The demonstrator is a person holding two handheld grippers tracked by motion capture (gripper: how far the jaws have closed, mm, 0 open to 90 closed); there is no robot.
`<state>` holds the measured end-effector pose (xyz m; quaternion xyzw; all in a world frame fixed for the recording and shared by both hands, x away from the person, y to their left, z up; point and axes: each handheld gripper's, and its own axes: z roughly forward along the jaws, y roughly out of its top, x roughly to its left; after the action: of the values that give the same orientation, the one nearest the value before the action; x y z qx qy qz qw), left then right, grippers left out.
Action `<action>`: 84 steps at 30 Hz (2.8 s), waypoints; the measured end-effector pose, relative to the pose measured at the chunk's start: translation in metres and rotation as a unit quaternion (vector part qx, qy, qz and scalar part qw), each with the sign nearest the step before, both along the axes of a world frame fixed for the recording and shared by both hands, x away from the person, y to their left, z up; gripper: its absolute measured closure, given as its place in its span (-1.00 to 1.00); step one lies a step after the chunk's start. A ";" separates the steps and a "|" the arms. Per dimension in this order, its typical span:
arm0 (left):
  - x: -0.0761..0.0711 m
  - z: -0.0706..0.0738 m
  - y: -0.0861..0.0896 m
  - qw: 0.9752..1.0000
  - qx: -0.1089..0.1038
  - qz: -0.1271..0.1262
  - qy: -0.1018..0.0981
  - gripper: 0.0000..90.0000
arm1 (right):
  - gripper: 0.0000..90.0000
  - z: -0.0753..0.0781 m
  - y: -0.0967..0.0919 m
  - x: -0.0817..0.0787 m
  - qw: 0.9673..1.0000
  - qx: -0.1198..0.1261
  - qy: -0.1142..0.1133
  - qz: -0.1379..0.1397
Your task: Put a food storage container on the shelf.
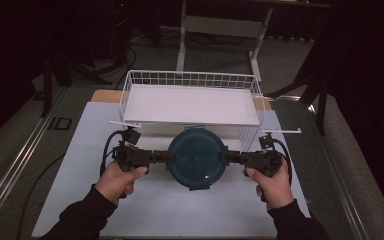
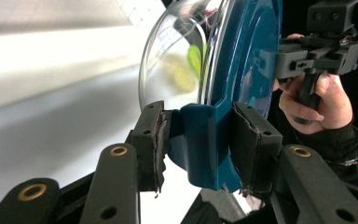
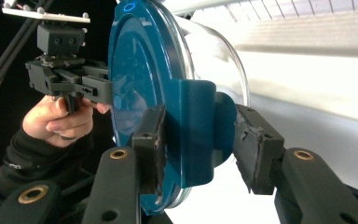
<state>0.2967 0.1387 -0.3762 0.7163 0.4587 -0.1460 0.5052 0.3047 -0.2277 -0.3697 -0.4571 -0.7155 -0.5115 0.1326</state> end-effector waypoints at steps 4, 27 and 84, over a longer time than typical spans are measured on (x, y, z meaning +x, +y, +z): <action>0.008 0.013 0.001 1.000 -0.007 0.003 -0.003 0.27 | 0.25 0.015 0.001 0.009 1.000 0.005 -0.010 -0.004; 0.083 0.057 0.010 0.999 0.005 0.052 -0.004 0.26 | 0.23 0.053 0.016 0.089 0.999 0.006 0.002 -0.038; -0.001 0.011 0.015 0.961 0.018 0.081 -0.262 -1.00 | 0.99 0.037 0.060 0.022 0.995 -0.050 -0.081 -0.010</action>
<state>0.2960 0.1539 -0.3656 0.6992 0.3689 0.0967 0.6048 0.3267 -0.1674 -0.3329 -0.4274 -0.7439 -0.5118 0.0460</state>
